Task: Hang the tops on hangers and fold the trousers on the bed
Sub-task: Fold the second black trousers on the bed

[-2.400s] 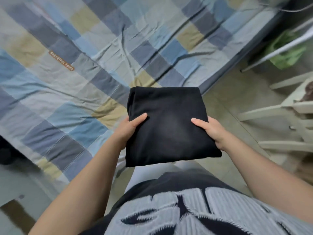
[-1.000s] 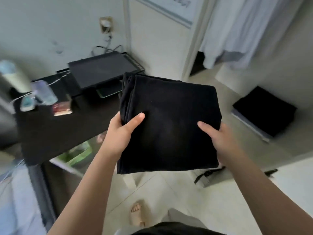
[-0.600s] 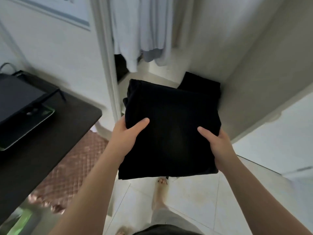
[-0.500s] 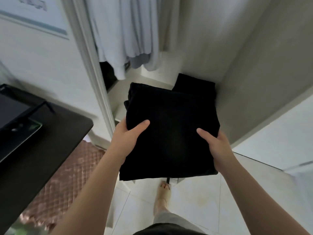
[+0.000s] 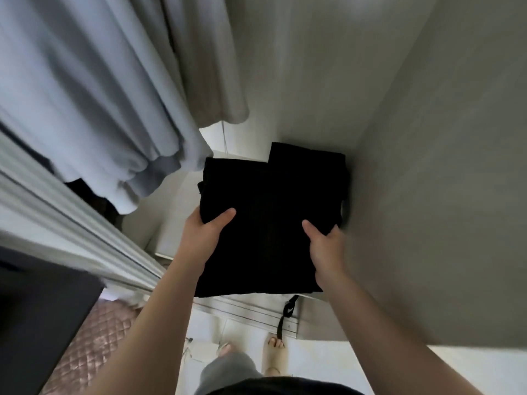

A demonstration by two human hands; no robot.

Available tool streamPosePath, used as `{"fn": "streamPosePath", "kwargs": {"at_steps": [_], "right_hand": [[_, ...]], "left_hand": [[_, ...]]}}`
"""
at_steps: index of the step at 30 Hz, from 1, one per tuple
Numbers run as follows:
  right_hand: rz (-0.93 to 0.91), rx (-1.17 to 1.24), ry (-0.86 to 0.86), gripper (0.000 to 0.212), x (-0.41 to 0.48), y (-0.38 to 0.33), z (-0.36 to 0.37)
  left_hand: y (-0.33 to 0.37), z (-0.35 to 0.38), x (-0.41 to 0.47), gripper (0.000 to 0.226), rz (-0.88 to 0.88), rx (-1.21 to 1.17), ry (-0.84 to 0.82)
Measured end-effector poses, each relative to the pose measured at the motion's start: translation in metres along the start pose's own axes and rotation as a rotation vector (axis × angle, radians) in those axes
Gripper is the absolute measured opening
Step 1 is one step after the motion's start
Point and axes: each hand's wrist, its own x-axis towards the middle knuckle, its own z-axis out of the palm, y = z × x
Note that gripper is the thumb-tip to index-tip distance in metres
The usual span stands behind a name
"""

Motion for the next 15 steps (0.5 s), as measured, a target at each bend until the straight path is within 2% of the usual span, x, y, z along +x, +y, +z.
{"fn": "streamPosePath", "kwargs": {"at_steps": [7,12,15], "right_hand": [[-0.058,0.049,0.289,0.045,0.059,-0.006,0.017],[-0.082,-0.064,0.479,0.046,0.121,-0.014,0.016],[-0.035,-0.149,0.508,0.044,0.168,-0.017,0.014]], "left_hand": [[0.002,0.053,0.106,0.048,-0.030,-0.001,-0.163],[-0.003,0.109,0.177,0.055,-0.032,0.024,-0.234],[-0.008,0.136,0.225,0.045,0.008,0.062,-0.265]]}}
